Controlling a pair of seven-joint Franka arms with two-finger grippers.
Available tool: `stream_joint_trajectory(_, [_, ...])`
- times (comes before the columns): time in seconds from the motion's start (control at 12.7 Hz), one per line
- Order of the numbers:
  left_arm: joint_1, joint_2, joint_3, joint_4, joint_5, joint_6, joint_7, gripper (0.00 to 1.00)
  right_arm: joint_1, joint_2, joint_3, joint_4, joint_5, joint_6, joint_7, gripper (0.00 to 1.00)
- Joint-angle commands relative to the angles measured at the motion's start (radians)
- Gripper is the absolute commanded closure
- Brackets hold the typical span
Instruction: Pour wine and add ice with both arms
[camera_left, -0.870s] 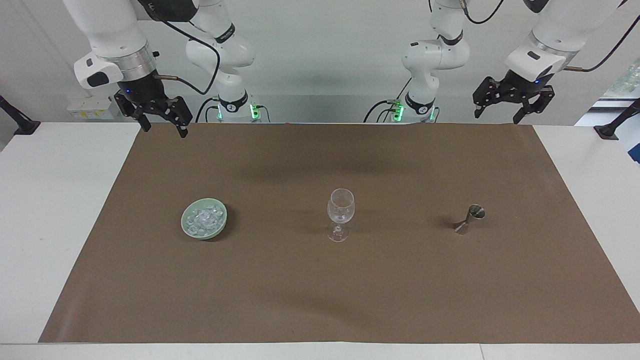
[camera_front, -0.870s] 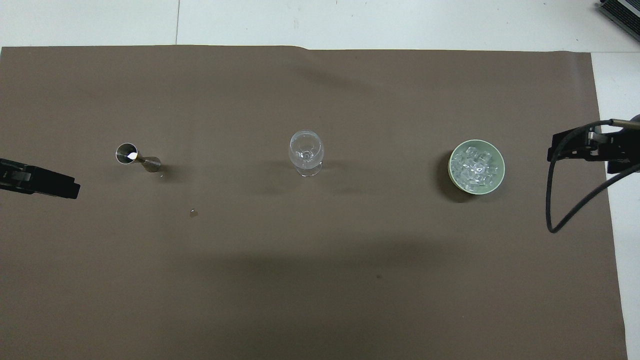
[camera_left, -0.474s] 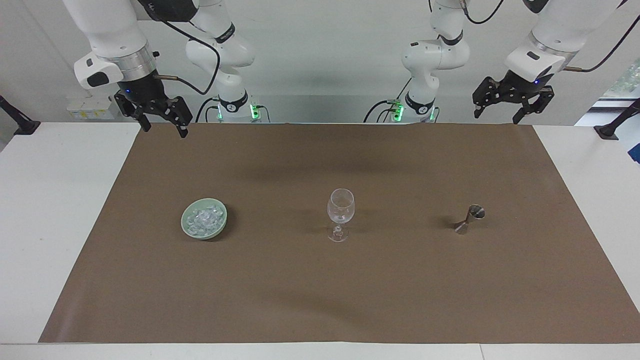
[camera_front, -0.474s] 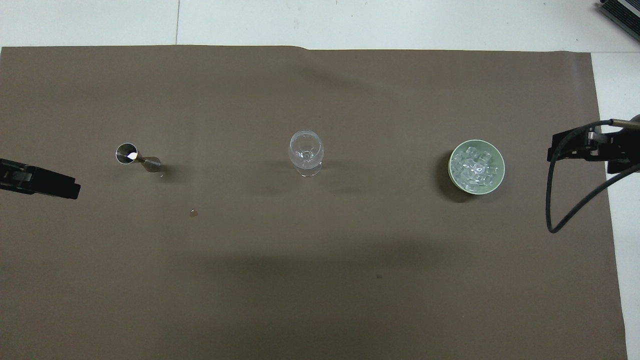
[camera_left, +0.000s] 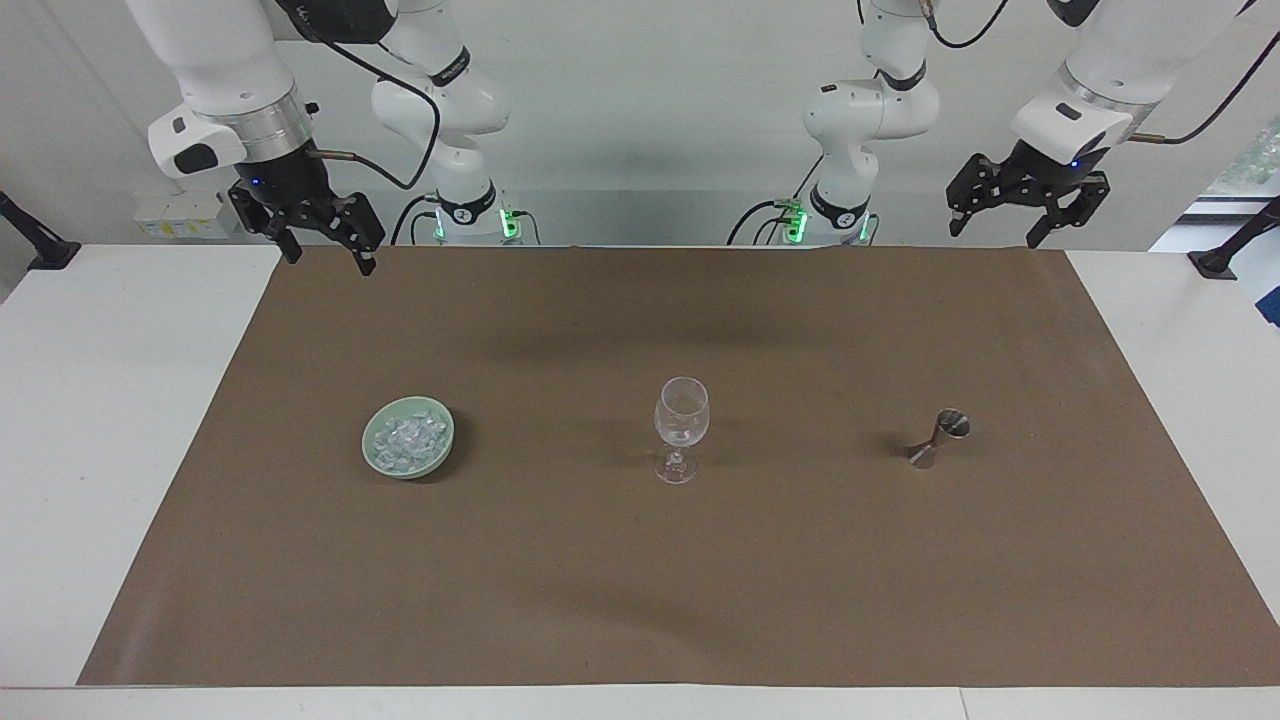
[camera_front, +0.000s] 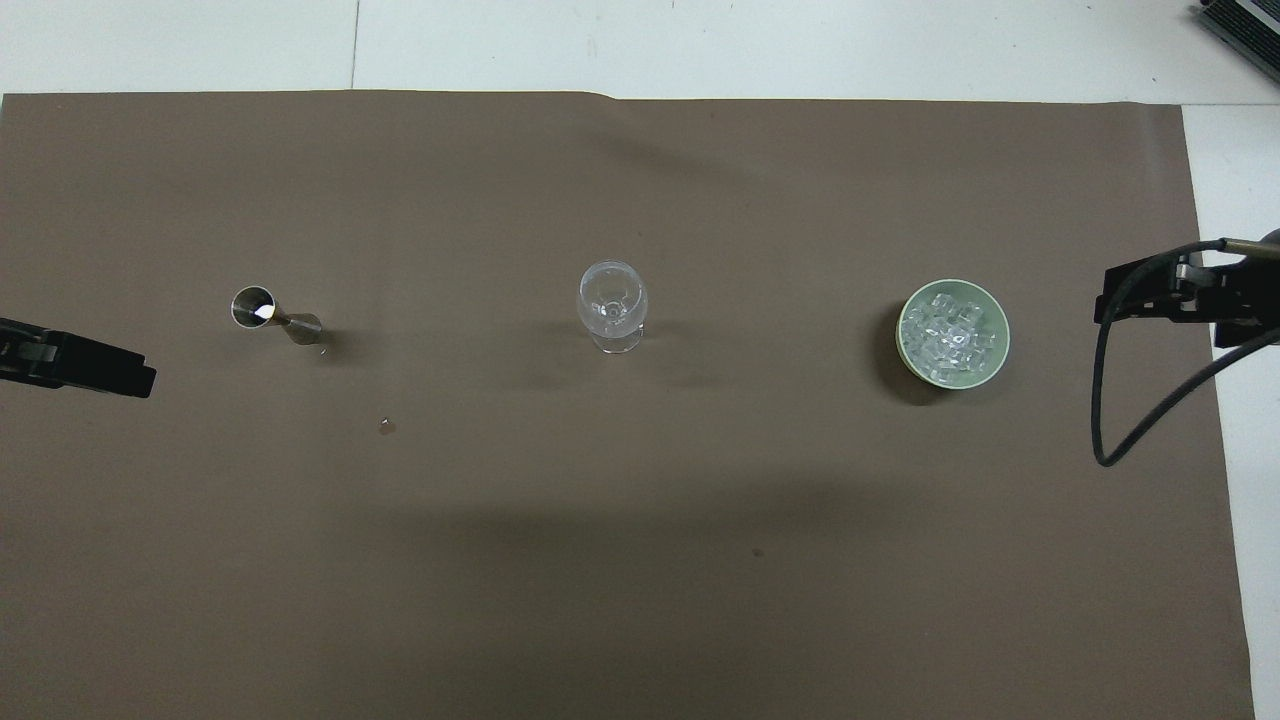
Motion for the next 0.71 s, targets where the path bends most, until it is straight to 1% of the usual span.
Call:
stream_joint_trajectory(0.0, [-0.001, -0.007, 0.010, -0.012, 0.007, 0.010, -0.003, 0.00, -0.010, -0.012, 0.004, -0.018, 0.011, 0.019, 0.006, 0.00])
stream_joint_trajectory(0.47, [-0.015, -0.010, -0.004, -0.011, -0.001, 0.013, -0.002, 0.00, -0.010, -0.012, 0.004, -0.018, 0.011, 0.019, 0.006, 0.00])
stream_joint_trajectory(0.63, [-0.025, -0.009, -0.001, -0.017, -0.044, 0.026, 0.003, 0.00, -0.010, -0.012, 0.004, -0.018, 0.011, 0.019, 0.006, 0.00])
